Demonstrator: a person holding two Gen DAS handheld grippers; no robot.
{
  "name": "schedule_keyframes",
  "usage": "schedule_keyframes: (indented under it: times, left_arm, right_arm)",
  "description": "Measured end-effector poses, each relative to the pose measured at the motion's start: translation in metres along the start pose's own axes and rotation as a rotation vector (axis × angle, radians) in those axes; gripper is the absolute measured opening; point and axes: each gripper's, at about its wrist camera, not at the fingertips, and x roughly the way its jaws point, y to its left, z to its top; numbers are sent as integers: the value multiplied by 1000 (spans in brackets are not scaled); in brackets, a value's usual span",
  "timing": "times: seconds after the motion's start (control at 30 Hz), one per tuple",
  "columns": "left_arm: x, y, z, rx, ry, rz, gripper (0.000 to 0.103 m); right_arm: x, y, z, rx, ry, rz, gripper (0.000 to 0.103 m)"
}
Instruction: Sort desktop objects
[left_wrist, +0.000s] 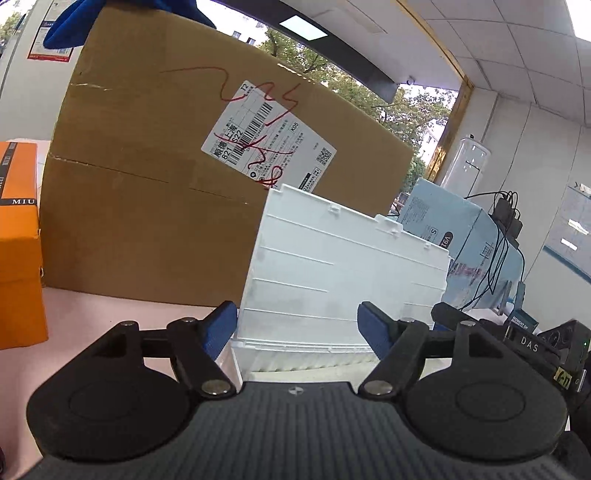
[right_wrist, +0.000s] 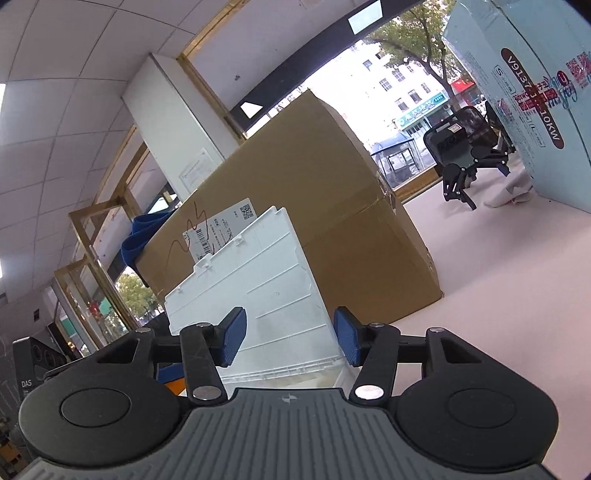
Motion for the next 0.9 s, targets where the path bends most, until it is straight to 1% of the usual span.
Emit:
schedule_keyframes:
  times: [0.07, 0.17, 0.27, 0.3, 0.43, 0.5, 0.6, 0.7, 0.73, 0.8, 0.9]
  left_arm:
    - [1, 0, 1, -7, -5, -11, 74]
    - [-5, -2, 4, -6, -26, -67, 75]
    - [-14, -10, 7, 29, -41, -108, 76]
    - [-15, -14, 7, 47, -41, -109, 77]
    - [-17, -19, 3, 85, -72, -53, 80]
    - [-17, -12, 3, 50, -98, -17, 82]
    - [-21, 3, 3, -36, -133, 38, 82]
    - [-20, 14, 4, -94, -135, 40, 83]
    - [-20, 15, 4, -99, -132, 33, 83]
    - [-19, 13, 4, -86, -127, 16, 83]
    - [-20, 5, 2, -42, -136, 3, 83]
  right_arm:
    - [0, 0, -1, 0, -6, 2, 53]
    - [-4, 0, 0, 0, -28, 16, 53]
    - [-8, 1, 2, 1, -54, 34, 53]
    - [-9, 0, 3, 2, -59, 41, 53]
    - [-12, 0, 5, 0, -68, 59, 53]
    - [-12, -1, 5, -1, -68, 61, 53]
    - [-12, -2, 5, -5, -68, 63, 53]
    - [-15, 2, 5, -15, -65, 65, 53]
    - [-16, 3, 5, -16, -64, 67, 53]
    - [-17, 3, 5, -24, -65, 74, 53]
    - [-22, 6, 7, -42, -67, 88, 53]
